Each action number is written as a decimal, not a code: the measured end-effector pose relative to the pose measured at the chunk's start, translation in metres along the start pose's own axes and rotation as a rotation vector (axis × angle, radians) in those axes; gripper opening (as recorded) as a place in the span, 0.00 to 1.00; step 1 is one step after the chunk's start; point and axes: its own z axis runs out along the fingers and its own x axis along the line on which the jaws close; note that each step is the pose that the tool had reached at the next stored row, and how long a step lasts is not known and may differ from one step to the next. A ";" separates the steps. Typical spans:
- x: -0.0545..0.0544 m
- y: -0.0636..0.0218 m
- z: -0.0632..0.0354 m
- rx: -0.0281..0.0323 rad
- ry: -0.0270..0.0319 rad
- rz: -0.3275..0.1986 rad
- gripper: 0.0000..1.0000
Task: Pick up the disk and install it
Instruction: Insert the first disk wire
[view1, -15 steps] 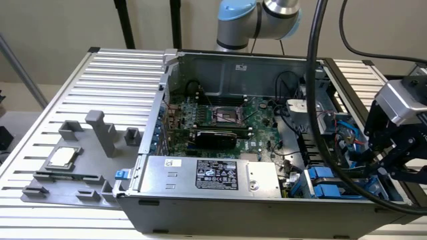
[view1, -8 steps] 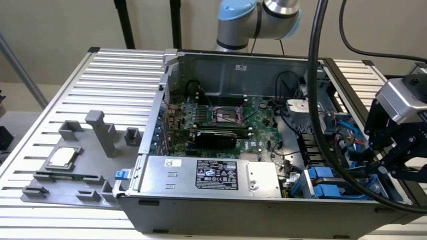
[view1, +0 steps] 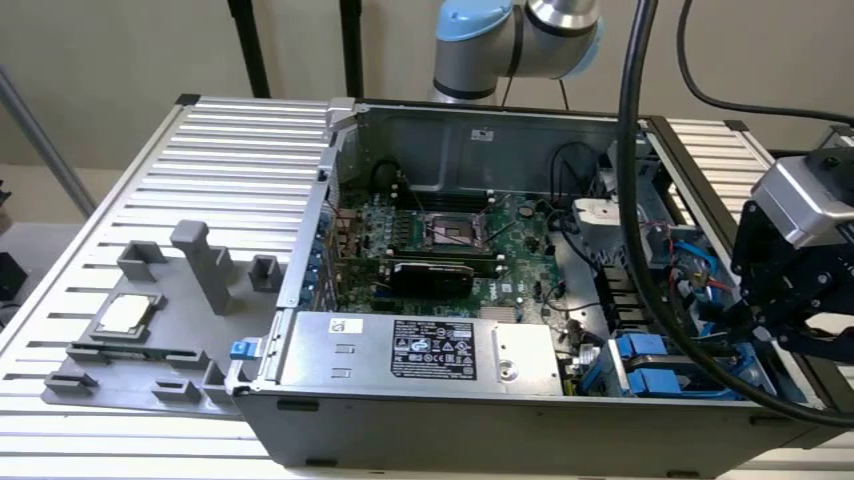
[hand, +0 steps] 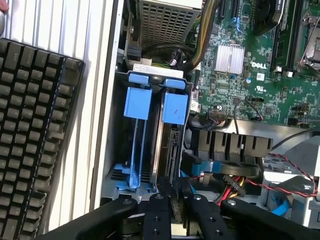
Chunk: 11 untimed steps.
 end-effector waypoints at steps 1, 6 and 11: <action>0.000 0.0000 0.0000 -0.0001 -0.0001 -0.001 0.00; -0.002 -0.0002 0.0002 -0.0002 -0.0001 -0.002 0.00; -0.004 0.0033 0.0001 -0.0003 0.0000 -0.003 0.00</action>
